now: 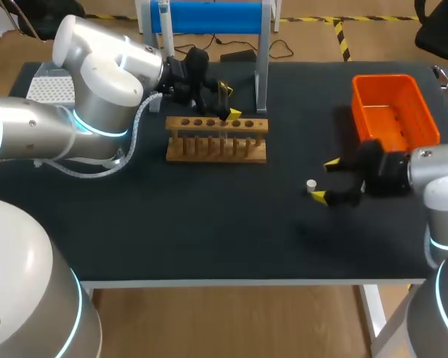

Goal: Invert the test tube, pick up the pipette, mount the tip to pipette, aspirate from beaker and dispense into the tube, eject the tip, return the pipette, and cap with the stopper.

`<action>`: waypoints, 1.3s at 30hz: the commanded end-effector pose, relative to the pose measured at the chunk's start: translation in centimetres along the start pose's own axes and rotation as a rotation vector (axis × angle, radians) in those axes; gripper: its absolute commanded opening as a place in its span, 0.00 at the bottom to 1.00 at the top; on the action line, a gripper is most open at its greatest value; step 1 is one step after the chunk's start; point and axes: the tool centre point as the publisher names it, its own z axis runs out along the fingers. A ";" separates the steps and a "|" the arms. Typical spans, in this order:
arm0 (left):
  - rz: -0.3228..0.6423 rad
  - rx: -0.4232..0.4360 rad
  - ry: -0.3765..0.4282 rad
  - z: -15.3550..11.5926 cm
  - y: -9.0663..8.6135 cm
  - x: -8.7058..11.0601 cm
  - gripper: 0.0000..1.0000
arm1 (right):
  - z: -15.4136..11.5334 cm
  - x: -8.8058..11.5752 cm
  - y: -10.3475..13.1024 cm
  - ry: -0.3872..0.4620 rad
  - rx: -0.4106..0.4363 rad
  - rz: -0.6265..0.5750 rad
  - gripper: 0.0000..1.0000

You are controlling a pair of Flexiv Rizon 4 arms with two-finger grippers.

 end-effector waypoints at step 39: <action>-0.001 -0.001 -0.001 0.0 0.0 0.0 1.00 | 3.1 -0.8 -1.7 -0.029 0.037 -0.009 0.60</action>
